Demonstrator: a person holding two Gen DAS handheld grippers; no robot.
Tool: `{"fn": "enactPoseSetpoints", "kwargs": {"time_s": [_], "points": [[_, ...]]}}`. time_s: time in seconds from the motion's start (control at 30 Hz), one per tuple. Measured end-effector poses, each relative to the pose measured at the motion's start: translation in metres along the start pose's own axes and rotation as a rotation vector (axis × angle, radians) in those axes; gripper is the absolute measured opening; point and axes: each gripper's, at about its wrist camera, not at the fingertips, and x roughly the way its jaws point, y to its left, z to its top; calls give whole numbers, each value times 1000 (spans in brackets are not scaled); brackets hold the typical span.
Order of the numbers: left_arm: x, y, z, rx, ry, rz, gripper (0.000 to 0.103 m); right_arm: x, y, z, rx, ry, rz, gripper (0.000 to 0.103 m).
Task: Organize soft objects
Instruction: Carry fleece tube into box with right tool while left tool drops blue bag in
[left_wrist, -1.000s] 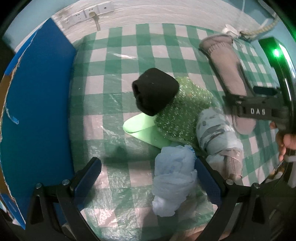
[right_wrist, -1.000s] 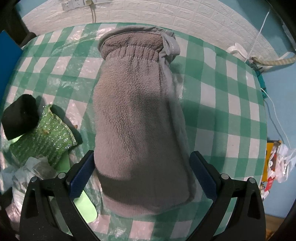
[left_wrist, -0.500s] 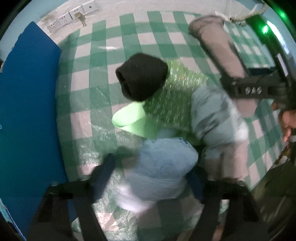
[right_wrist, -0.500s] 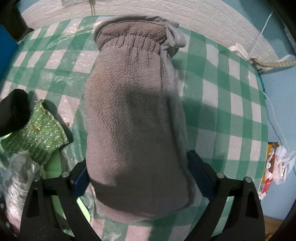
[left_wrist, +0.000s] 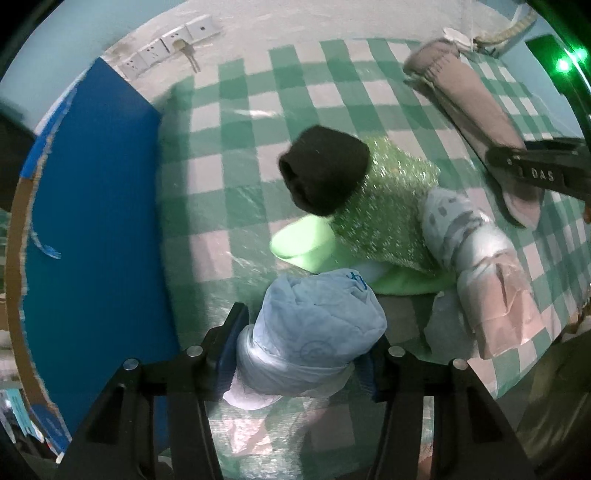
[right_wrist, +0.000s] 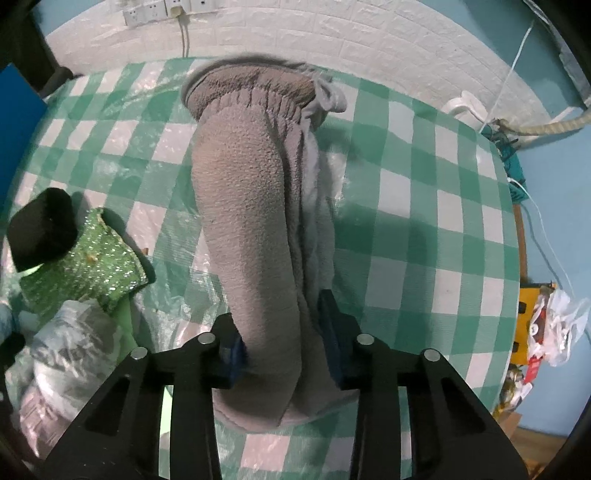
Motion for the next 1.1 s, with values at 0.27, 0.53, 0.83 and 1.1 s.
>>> {"fn": "enactPoseSetpoints", "kwargs": {"time_s": [0.27, 0.53, 0.83, 1.1], "points": [[-11, 5, -2, -35, -69, 9, 54, -20, 11, -8, -13, -27, 24, 28], [-47, 18, -3, -54, -129, 29, 54, -50, 14, -15, -9, -88, 45, 27], [-82, 30, -13, -70, -212, 51, 54, -85, 24, -19, -36, -144, 78, 27], [-109, 46, -17, -107, -275, 61, 54, -106, 32, -18, -54, -186, 106, 27]]}}
